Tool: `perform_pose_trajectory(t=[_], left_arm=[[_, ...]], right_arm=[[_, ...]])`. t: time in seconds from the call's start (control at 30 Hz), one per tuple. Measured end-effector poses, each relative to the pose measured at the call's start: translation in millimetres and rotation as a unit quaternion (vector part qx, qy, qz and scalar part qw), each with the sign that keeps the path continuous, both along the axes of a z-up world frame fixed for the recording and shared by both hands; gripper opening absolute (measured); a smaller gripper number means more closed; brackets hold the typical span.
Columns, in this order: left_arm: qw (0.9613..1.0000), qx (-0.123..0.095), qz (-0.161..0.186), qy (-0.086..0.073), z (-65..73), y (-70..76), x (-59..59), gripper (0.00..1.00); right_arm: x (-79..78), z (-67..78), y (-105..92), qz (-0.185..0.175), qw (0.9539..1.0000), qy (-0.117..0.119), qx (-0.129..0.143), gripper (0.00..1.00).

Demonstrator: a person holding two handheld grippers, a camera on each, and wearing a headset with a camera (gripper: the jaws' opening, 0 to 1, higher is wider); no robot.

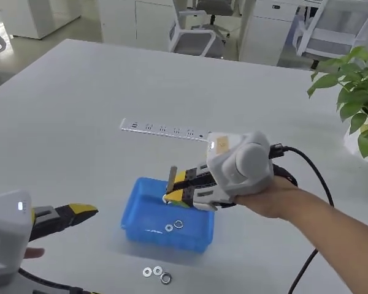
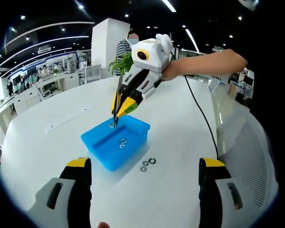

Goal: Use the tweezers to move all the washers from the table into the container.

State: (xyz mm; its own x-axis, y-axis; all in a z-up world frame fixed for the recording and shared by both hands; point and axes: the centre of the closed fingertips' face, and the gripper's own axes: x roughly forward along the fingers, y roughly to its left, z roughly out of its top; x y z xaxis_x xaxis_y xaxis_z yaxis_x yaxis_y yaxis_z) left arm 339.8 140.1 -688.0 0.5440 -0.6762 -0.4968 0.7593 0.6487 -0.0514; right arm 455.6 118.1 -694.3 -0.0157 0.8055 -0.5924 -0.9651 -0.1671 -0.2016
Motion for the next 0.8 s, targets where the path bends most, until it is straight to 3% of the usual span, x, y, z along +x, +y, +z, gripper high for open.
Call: perform_pose_trajectory(t=[0.37, 0.8], left_arm=[[1.0, 0.0, 0.0, 0.003, -3.0, -0.8, 0.7, 0.99], [1.0, -0.005, 0.002, 0.006, -4.2, 0.3, 7.7, 0.99]], right_arm=[[16.7, -18.8, 2.6, -0.013, 0.9999, 0.006, -0.001, 0.08], [18.9, -46.8, 4.8, -0.015, 0.9995, 0.021, -0.015, 0.08]])
